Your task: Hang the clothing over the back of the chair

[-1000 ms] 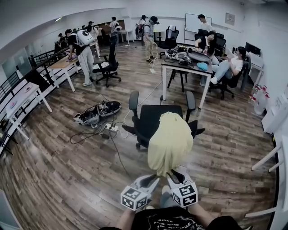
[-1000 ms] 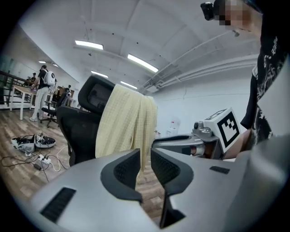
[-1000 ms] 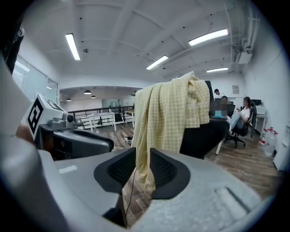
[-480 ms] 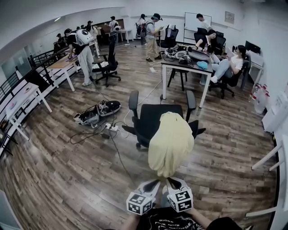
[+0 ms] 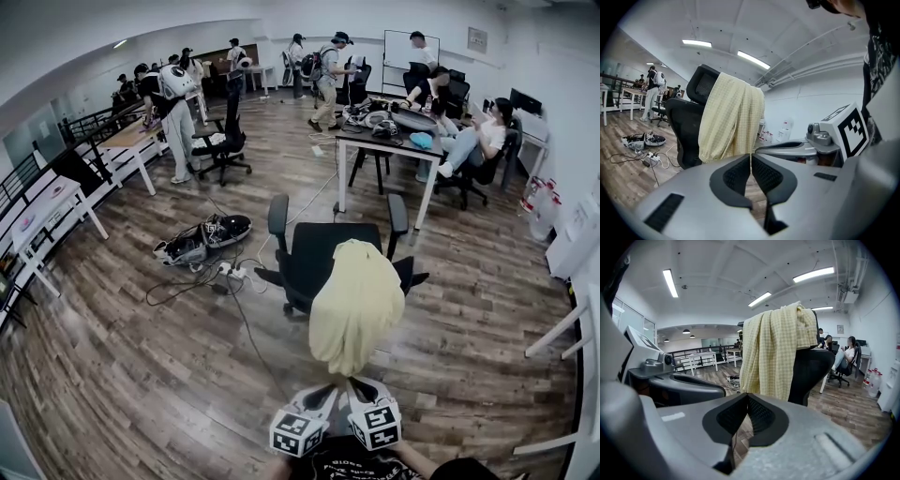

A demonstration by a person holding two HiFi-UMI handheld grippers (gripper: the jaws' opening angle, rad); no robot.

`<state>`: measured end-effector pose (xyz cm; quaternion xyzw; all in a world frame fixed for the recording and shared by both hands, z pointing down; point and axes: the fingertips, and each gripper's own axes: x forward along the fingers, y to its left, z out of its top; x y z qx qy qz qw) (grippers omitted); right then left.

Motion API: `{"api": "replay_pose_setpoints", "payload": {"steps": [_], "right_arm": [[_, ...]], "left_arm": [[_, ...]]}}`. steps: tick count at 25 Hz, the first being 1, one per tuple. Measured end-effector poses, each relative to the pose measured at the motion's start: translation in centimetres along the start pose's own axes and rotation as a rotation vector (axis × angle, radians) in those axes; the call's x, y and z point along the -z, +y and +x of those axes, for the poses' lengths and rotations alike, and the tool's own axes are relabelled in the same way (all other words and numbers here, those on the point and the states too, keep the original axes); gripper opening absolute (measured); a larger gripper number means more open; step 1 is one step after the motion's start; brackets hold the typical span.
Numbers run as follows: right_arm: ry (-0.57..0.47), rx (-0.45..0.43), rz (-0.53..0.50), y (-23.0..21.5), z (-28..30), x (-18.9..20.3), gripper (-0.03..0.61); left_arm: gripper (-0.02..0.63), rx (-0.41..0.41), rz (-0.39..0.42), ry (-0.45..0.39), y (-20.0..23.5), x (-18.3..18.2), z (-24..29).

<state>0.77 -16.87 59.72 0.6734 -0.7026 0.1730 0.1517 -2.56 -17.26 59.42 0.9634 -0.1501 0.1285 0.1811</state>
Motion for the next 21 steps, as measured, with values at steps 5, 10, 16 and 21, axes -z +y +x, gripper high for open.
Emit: {"api": "replay_pose_setpoints", "payload": {"steps": [5,10,16,21], "right_arm": [[0.008,-0.018,0.013,0.13,-0.39,0.73,0.005],[-0.006,-0.021,0.007,0.07,-0.65,0.62,0.005],[-0.022,-0.025,-0.011,0.40,-0.91,0.30,0.005],[-0.029,-0.033,-0.019,0.64,-1.00,0.41,0.005]], "left_arm": [[0.020,-0.016,-0.038,-0.026,0.69,-0.20,-0.28],[0.020,0.007,-0.022,-0.032,0.09,-0.44,-0.23],[0.020,0.013,-0.011,-0.032,-0.09,-0.78,-0.13],[0.020,0.006,-0.015,-0.036,0.13,-0.58,-0.07]]}}
